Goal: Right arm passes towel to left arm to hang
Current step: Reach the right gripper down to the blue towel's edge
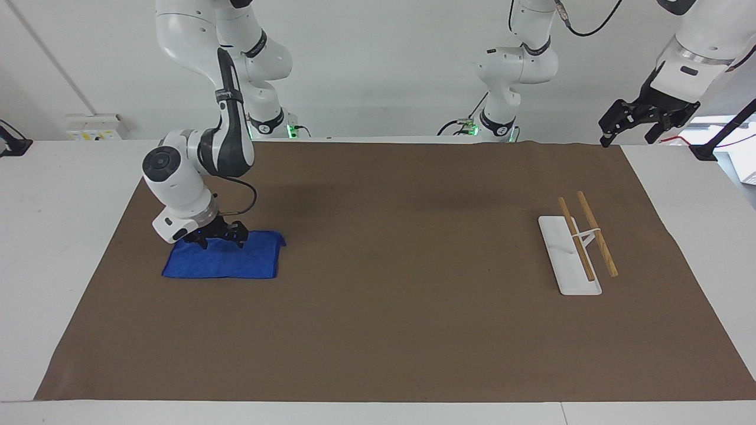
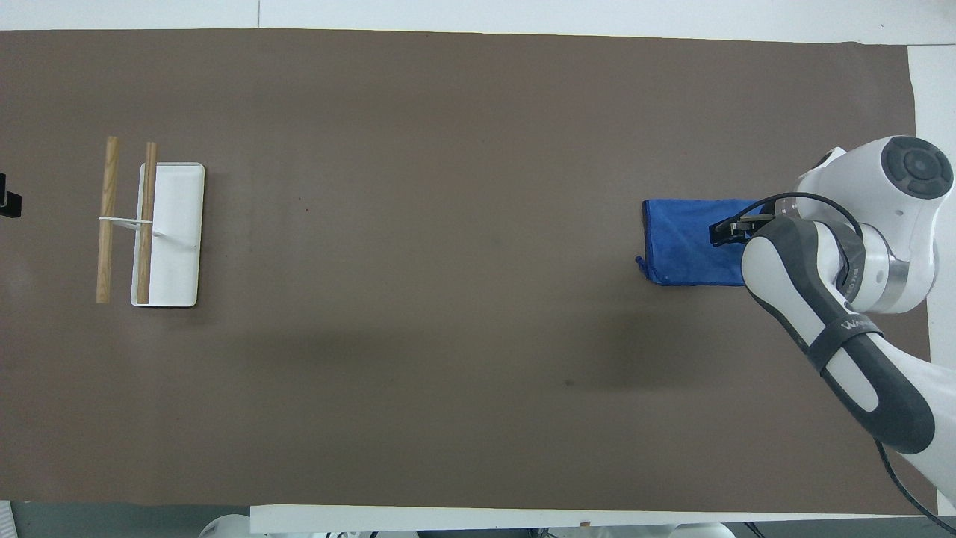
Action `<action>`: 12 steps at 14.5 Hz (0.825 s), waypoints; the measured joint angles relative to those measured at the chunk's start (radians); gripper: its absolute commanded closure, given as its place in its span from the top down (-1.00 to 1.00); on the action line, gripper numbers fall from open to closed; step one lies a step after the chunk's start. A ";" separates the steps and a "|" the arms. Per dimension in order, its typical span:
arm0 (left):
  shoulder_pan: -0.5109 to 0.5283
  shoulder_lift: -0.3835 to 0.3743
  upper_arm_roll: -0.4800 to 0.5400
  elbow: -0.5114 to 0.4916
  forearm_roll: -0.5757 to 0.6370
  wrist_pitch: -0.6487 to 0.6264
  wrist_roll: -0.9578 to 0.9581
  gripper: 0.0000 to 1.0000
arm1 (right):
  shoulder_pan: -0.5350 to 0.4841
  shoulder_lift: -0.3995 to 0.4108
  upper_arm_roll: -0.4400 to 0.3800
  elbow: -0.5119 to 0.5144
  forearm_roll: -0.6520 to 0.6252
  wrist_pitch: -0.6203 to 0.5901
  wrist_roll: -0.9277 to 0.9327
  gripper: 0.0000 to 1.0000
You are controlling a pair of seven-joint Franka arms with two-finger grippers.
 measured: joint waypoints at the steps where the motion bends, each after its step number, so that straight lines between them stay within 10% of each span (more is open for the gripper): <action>1: 0.000 0.000 0.000 0.000 0.000 0.000 0.000 1.00 | -0.002 0.008 0.000 -0.005 0.000 0.011 -0.001 0.86; 10: 0.000 0.000 0.000 0.000 0.000 0.000 0.000 1.00 | 0.012 0.017 0.007 -0.020 0.000 0.021 -0.011 0.68; 12: 0.000 0.000 0.001 0.000 0.000 -0.002 0.000 1.00 | 0.012 0.017 0.006 -0.030 0.000 0.021 -0.035 0.31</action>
